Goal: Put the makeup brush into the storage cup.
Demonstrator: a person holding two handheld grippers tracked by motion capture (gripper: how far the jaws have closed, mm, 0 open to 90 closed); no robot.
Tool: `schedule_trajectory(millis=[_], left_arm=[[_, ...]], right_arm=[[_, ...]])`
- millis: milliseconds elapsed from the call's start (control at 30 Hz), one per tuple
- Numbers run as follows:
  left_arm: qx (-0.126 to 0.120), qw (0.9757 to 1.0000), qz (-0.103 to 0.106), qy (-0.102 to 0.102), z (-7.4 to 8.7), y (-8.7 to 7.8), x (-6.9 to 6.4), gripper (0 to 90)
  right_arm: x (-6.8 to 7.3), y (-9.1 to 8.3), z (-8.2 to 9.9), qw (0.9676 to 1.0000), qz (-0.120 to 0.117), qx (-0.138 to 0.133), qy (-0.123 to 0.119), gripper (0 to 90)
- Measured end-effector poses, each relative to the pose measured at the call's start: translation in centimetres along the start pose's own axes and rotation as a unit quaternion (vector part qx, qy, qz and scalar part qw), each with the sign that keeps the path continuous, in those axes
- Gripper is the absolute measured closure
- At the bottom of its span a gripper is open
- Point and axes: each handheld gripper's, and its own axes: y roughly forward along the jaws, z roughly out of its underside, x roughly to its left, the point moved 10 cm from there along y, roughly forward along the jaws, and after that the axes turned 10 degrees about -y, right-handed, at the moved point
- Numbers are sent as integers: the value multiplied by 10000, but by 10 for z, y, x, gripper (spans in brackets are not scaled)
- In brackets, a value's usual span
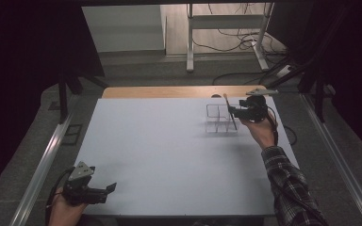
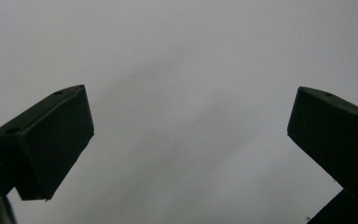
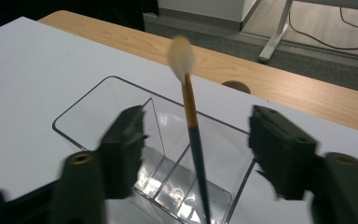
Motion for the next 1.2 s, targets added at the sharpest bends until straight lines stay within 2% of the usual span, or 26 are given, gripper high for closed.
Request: schedule_trajectory(millis=[100, 167, 300, 633, 1200], left_arm=[[2, 10000, -2, 2, 0, 0, 0, 7], [-2, 10000, 3, -2, 0, 0, 0, 7], [2, 10000, -1, -4, 0, 0, 0, 7], [-8, 10000, 0, -13, 0, 0, 0, 7], [-6, 10000, -7, -16, -1, 0, 0, 5]], right_arm=[[-1, 1, -1, 10000, 35, -9, 35, 151], [-1, 4, 2, 9998, 80, 163, -26, 73], [0, 7, 4, 9996, 83, 250, -55, 16], [4, 8, 5, 9995, 4, 319, -29, 0], [13, -2, 9, 9992, -109, 375, 72, 0]])
